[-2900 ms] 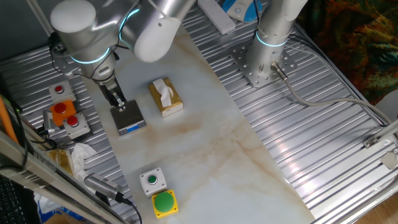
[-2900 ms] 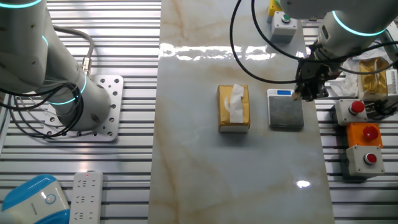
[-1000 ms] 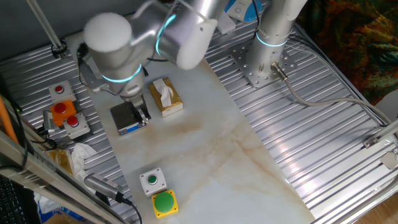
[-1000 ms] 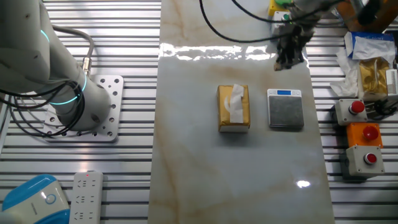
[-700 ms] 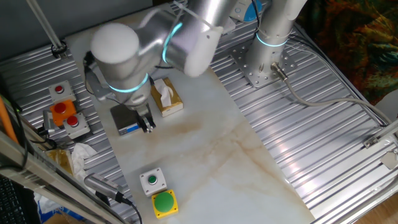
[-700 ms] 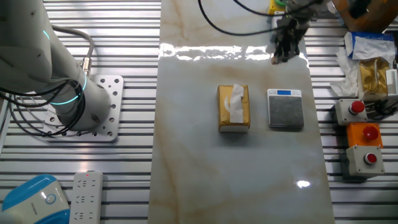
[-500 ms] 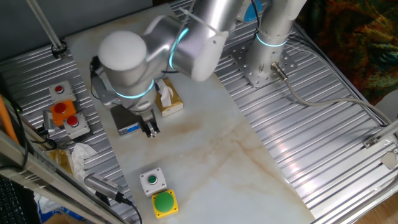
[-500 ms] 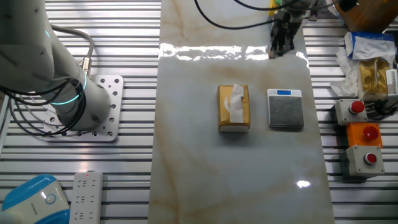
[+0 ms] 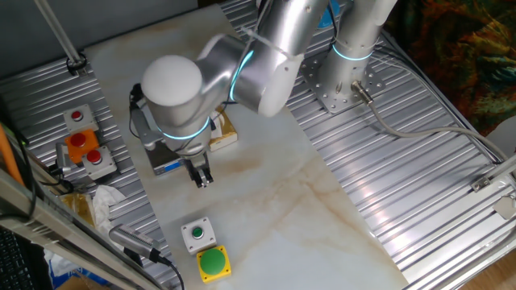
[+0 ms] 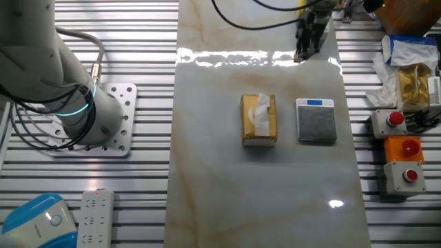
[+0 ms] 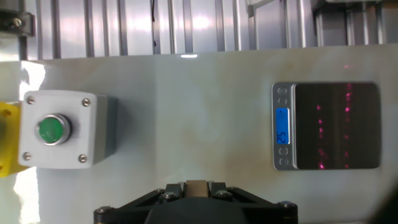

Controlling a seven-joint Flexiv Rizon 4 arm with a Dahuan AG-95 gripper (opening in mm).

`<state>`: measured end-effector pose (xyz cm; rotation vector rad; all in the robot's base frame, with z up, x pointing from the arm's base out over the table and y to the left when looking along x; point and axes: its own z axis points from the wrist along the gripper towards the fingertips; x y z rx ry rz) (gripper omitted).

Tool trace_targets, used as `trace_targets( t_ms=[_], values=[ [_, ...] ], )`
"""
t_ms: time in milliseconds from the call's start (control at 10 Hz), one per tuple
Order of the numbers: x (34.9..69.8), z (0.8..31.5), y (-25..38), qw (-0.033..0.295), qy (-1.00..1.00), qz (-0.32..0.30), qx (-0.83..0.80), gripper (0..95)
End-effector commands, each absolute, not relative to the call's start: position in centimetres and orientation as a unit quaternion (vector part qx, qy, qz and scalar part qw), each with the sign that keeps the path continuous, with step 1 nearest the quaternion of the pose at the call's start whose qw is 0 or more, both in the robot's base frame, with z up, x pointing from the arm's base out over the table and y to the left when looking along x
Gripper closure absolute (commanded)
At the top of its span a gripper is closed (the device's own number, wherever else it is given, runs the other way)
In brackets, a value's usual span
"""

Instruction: Remove the object from the scale

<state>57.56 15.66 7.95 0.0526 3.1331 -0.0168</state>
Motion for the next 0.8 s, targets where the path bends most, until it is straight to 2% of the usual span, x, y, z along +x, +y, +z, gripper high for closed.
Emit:
trace_targets(
  t_ms=[100,500,800],
  values=[
    [57.6,6.7,15.8,0.009,1.0,-0.006,0.017,95.0],
    [57.6,4.2,15.6,0.015,1.0,-0.007,0.016,95.0],
    [57.6,4.0,15.7,0.017,1.0,-0.005,0.02,95.0]
  ],
)
